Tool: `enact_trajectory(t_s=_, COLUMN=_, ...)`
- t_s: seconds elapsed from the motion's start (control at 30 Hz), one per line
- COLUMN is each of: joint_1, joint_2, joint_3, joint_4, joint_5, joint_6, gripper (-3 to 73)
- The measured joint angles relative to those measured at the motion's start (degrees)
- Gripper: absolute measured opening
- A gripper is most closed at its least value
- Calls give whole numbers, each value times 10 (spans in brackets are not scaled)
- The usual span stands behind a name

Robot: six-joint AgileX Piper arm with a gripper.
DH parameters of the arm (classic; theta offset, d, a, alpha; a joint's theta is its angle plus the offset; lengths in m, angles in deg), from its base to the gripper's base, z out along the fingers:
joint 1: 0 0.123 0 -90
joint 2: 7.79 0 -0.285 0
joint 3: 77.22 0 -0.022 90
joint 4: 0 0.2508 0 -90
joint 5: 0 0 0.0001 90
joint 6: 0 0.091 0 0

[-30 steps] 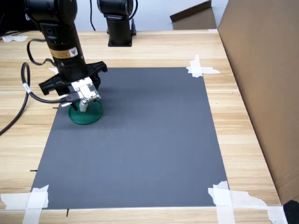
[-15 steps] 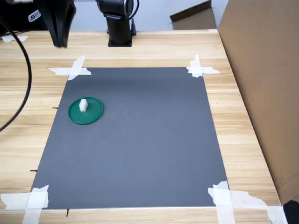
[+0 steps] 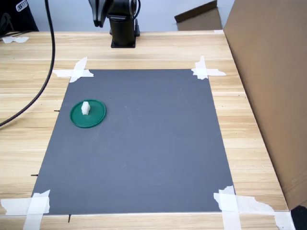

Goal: Grasp a white terminal and put it in the green lid.

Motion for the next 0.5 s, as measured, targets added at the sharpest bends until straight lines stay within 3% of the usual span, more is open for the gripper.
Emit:
enact_trajectory(t_s=0.2, joint_1=10, joint_2=-118, joint_3=105, joint_4=1, joint_5=-54, joint_6=40, gripper=-27)
enact_trajectory(t_s=0.5, joint_1=10, joint_2=-251, joint_3=225, joint_4=1, joint_5=-54, joint_6=43, gripper=-27)
